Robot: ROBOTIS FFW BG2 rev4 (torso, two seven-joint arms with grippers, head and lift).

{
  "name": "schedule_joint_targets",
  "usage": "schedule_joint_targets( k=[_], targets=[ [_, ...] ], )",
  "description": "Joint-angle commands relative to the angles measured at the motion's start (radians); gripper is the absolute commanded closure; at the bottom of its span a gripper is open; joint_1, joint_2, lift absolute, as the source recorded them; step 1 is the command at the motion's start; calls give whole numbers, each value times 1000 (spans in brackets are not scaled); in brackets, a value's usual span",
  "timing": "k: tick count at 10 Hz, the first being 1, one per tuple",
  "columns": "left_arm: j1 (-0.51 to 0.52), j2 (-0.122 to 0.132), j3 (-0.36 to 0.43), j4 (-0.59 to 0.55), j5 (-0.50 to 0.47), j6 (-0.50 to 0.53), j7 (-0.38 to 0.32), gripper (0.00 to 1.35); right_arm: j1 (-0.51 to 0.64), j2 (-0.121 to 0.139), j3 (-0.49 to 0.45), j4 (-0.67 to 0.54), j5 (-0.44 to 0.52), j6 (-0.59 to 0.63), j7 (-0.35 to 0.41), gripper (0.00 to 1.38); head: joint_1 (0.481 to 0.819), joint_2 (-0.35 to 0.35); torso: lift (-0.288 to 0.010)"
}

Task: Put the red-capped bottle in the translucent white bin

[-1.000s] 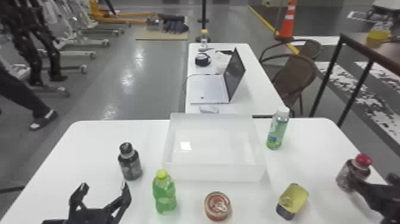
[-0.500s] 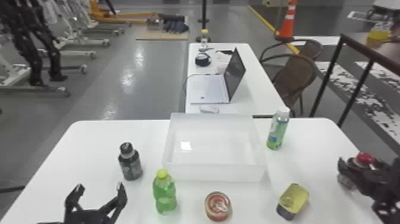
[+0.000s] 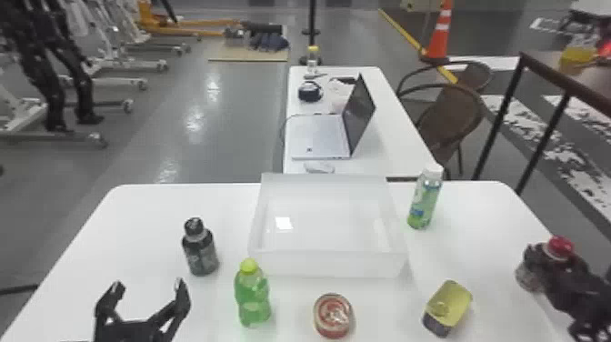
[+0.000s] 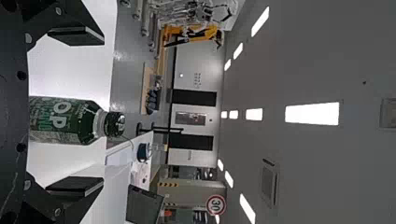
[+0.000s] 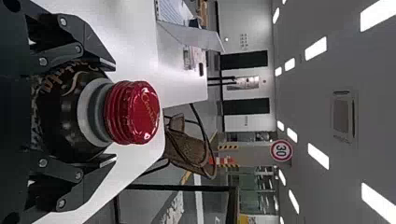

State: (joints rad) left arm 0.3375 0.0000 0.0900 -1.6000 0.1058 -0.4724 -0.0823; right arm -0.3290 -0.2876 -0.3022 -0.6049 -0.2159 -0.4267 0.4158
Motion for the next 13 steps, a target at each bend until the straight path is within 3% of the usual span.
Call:
schedule_joint_targets(
  k=[1,2,3,4,5,7,8,10,11,12,13],
  targets=[
    [2,-3,0,2,2,0,0,228,18,4,2,-33,-8,6,-29,802,549,0,-100],
    [2,-3,0,3,5,0,0,228,28,13,2,-73,-5,14,-54,809,549,0,-100],
    [5,-3,5,3,6,0,0,228,34,22,9,-116,-10,19,-77,1296,549,0,-100],
    [5,-3,5,3,8,0,0,228,45,27,29,-187,-22,54,-106,1177,549,0,-100],
    [5,-3,5,3,6,0,0,228,44,25,63,-266,-34,118,-106,1262,549,0,-100],
    [2,-3,4,6,9,0,0,228,50,30,121,-484,-40,279,-123,1263,549,0,-100],
    [2,-3,4,8,9,0,0,228,50,44,127,-553,-50,344,-124,1263,549,0,-100],
    [0,-3,2,8,11,1,0,228,68,107,140,-670,-85,444,-124,1263,549,0,-100],
    [0,-3,4,9,11,3,1,228,77,136,175,-702,-109,468,-135,1263,549,0,-100],
    [0,-3,2,11,11,8,1,228,67,145,224,-688,-132,473,-141,1263,549,0,-100],
    [-2,-3,-1,11,11,11,1,228,30,137,287,-635,-181,473,-129,1263,549,0,-100]
  ],
)
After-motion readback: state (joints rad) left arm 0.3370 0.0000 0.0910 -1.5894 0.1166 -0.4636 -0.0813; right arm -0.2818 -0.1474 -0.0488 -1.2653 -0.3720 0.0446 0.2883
